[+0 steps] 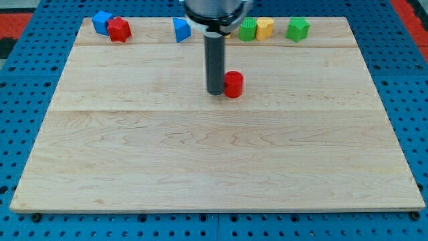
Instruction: Move the red circle to the bottom right of the green star
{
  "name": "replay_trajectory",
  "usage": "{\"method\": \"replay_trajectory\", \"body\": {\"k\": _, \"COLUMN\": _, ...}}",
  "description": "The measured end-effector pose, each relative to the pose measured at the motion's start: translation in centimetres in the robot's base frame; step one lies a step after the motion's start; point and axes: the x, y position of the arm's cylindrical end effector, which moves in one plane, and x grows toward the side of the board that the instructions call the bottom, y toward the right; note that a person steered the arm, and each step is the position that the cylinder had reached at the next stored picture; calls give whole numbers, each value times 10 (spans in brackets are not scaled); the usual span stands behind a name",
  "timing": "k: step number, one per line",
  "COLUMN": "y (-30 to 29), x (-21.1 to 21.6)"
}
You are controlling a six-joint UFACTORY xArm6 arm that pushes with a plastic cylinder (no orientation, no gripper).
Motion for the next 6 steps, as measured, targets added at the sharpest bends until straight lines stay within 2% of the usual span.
{"method": "replay_trajectory", "body": {"k": 1, "y": 31, "x": -8}}
{"method": "replay_trajectory", "body": {"k": 2, "y": 5, "x": -24}}
{"method": "replay_trajectory", "body": {"k": 3, "y": 22, "x": -24}}
{"method": "replay_trajectory", "body": {"k": 6, "y": 122, "x": -32}}
